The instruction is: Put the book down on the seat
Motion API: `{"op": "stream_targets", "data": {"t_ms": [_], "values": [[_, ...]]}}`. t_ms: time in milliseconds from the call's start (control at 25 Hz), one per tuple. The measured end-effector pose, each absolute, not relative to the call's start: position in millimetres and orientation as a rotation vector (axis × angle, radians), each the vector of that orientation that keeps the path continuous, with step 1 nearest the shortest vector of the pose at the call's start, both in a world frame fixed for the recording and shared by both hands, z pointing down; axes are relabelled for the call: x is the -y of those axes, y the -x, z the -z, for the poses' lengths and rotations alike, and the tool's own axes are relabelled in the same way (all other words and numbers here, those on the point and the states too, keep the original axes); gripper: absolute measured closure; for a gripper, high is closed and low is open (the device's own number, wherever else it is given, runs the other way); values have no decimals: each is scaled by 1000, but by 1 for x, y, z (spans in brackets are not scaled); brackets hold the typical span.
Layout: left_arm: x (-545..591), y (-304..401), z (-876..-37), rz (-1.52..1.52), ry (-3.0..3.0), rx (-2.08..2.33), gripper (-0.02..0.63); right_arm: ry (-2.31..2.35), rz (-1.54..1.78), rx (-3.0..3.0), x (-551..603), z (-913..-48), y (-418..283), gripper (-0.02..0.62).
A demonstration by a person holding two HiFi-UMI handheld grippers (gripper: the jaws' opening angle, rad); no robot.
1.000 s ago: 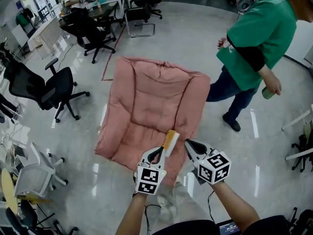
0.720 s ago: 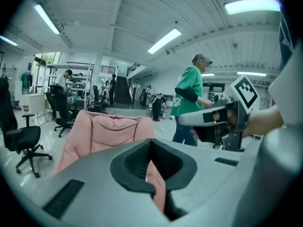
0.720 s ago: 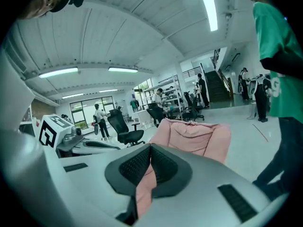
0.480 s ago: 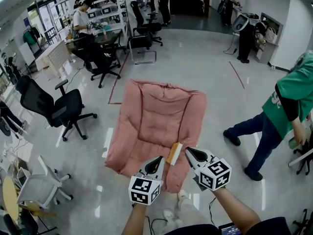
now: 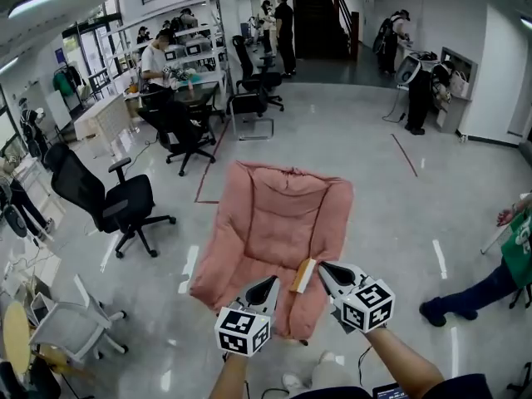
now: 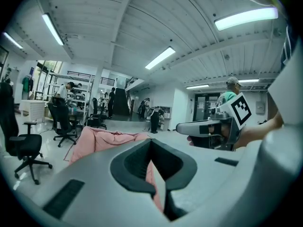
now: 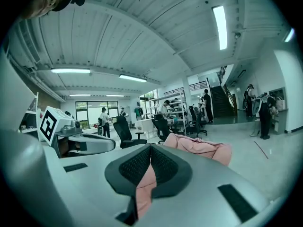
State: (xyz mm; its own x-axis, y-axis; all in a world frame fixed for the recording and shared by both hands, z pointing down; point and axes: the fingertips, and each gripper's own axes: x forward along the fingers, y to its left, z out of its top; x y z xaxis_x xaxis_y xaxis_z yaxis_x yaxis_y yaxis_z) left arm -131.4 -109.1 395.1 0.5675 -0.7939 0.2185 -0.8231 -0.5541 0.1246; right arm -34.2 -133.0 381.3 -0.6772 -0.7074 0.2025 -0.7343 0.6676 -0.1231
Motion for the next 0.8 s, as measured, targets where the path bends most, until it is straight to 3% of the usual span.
{"op": "stream_targets", "data": {"t_ms": [800], "values": [[78,102,-336,-97,-2671,1401,602,-1176,-157,2862,100,-323,8,576]]}}
